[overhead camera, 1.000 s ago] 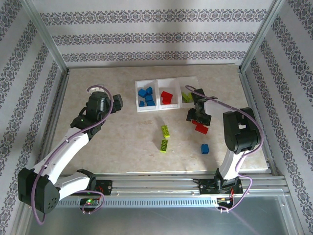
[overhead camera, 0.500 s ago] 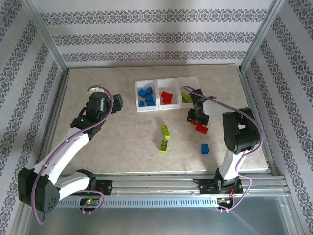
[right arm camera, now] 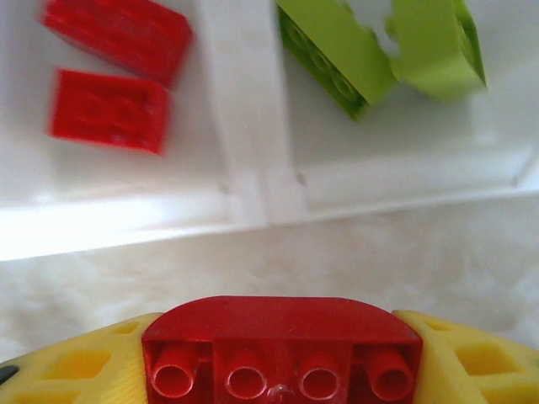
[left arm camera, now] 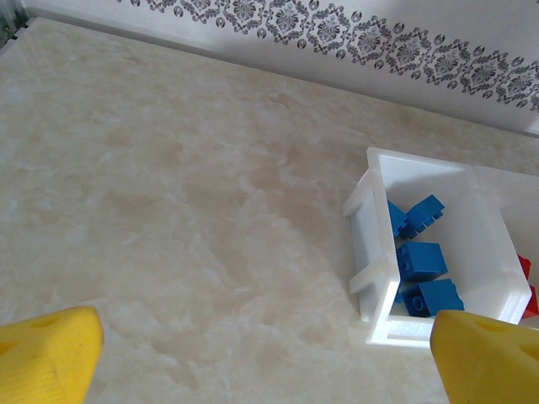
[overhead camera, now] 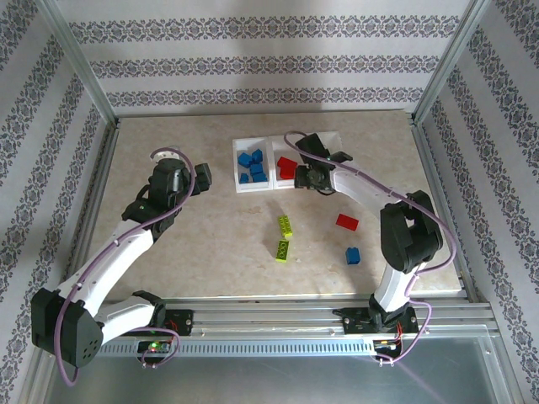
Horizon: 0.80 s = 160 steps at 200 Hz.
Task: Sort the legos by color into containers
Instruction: Place the lego in the container.
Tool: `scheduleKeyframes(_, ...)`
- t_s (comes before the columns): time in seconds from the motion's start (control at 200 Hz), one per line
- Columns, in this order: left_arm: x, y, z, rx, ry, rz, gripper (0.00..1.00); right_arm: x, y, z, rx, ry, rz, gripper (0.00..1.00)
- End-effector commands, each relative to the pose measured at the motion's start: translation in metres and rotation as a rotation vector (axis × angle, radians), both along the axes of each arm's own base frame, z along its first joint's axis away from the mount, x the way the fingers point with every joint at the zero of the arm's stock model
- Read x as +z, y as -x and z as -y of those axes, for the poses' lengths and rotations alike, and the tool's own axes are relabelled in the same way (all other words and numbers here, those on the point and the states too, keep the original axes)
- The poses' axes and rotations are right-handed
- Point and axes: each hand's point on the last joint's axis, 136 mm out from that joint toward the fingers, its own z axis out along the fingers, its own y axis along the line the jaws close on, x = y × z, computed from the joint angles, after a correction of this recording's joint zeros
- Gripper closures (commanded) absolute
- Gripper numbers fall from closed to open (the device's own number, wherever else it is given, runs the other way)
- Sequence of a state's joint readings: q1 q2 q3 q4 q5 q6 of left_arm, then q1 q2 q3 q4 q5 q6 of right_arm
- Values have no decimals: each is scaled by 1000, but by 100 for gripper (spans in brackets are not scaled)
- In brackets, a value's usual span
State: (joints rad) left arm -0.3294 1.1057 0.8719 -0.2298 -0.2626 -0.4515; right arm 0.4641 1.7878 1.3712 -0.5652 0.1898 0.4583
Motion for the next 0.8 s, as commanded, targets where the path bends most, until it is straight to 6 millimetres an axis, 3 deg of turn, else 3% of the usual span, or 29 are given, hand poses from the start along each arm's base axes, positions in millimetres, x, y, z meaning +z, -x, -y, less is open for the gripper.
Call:
scheduleKeyframes(0.0, 10, -1, -5, 15, 34, 50, 0, 14, -27, -6, 19, 47, 68, 45)
scheduleKeyframes(0.21, 10, 0, -3, 9, 43, 48, 0, 13, -68, -23, 46, 78, 107, 44)
scheduleKeyframes(0.41, 8, -1, -3, 9, 47, 47, 0, 5, -93, -29, 52, 106, 116, 42)
scheduleKeyframes(0.795, 8, -1, -4, 10, 47, 45, 0, 9, -98, -30, 65, 117, 122, 23)
